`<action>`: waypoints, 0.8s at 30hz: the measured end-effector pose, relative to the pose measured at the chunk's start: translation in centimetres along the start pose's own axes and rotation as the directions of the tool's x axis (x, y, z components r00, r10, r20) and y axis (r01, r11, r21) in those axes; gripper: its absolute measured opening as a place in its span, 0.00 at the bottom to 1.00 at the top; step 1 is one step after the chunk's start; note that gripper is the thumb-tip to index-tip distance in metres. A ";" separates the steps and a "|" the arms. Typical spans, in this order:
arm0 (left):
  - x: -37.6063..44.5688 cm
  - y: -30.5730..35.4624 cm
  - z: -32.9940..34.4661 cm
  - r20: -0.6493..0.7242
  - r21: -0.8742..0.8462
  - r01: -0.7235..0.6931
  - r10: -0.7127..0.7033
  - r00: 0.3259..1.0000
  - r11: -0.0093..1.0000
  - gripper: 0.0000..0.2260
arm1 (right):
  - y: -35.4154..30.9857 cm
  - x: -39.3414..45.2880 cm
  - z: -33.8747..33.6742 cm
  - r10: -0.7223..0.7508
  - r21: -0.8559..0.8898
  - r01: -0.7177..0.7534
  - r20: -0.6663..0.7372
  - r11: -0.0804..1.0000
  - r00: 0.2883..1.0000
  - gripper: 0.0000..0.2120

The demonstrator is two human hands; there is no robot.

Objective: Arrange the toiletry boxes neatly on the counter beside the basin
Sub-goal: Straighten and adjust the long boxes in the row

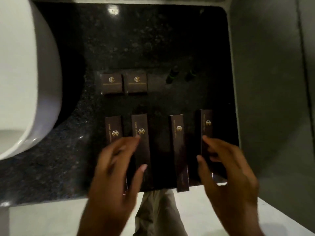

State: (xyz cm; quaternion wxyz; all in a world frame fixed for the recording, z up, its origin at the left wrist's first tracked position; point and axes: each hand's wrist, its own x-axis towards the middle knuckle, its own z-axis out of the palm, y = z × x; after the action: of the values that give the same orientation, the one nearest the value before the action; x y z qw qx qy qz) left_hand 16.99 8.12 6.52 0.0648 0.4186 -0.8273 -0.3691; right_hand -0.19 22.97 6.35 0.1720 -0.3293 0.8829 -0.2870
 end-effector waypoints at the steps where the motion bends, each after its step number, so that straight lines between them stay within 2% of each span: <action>1: 0.2 1.5 1.2 0.059 0.011 -0.063 0.062 0.996 0.998 0.28 | 1.4 0.4 -0.7 0.043 -0.013 -0.043 0.016 0.999 0.999 0.26; 3: 0.6 4.0 4.0 0.195 0.074 -0.082 0.066 0.979 0.994 0.36 | 4.0 0.9 -1.2 0.119 -0.030 -0.116 0.122 0.993 0.985 0.29; 5: 1.1 5.4 6.8 0.312 0.218 -0.043 -0.027 0.950 0.975 0.46 | 5.9 0.7 -1.1 0.112 -0.092 -0.093 0.219 0.991 0.969 0.33; 7: 1.3 5.9 9.0 0.345 0.304 -0.007 -0.103 0.933 0.953 0.53 | 7.3 0.4 -0.9 0.098 -0.151 -0.058 0.274 0.987 0.957 0.35; 9: 1.1 5.7 10.5 0.344 0.294 -0.001 -0.104 0.933 0.956 0.57 | 8.0 0.2 -1.1 0.101 -0.161 -0.054 0.304 0.986 0.947 0.36; 17: 0.6 4.6 10.6 0.236 0.134 -0.027 -0.005 0.972 0.991 0.52 | 8.3 0.6 -1.2 0.043 -0.090 -0.014 0.334 0.996 0.942 0.34; 24: 0.6 3.8 10.0 0.251 0.089 -0.026 0.003 0.968 0.996 0.46 | 8.4 0.6 -1.2 0.031 -0.071 -0.008 0.325 0.997 0.945 0.33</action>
State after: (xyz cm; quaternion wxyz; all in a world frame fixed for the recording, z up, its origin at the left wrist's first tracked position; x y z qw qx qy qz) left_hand 10.04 14.72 1.68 -0.0569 0.3650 -0.8479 -0.3802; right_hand -5.29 28.26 2.02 0.3070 -0.3693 0.8548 -0.1966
